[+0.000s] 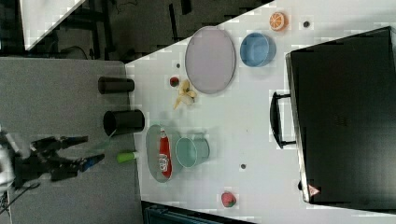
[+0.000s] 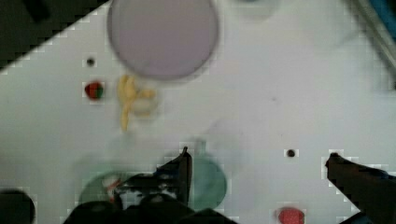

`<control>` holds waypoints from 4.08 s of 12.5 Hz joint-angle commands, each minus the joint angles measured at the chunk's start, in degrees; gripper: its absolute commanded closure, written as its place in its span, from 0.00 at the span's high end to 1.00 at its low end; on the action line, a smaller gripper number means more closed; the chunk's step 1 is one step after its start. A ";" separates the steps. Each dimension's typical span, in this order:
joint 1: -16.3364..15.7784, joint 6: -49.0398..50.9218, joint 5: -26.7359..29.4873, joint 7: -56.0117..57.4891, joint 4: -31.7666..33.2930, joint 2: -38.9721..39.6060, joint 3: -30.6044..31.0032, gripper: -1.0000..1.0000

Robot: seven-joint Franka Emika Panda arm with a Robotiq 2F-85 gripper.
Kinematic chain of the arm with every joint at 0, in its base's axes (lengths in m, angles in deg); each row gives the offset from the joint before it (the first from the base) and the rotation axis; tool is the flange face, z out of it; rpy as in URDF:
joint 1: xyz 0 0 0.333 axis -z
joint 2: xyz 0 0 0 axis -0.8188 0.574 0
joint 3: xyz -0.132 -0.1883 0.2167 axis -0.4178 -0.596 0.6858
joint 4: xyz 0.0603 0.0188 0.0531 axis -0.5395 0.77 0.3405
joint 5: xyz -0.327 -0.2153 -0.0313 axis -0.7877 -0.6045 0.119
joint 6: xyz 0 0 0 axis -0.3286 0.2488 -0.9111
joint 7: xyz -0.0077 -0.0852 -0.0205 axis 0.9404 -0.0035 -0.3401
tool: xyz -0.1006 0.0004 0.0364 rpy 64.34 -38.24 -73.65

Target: Pick ketchup from strainer and place it on the table

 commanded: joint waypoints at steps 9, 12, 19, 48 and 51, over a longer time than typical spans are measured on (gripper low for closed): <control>-3.26 -20.13 -0.60 -4.10 7.02 21.40 24.14 1.00; -3.89 -29.72 -3.46 -4.33 11.14 26.40 24.74 1.00; -4.95 -50.45 -11.04 -12.04 17.62 39.04 24.42 1.00; 6.70 -26.17 -0.58 11.70 12.75 19.51 10.98 0.63; 8.60 -26.19 -0.59 18.61 14.09 19.59 2.92 0.63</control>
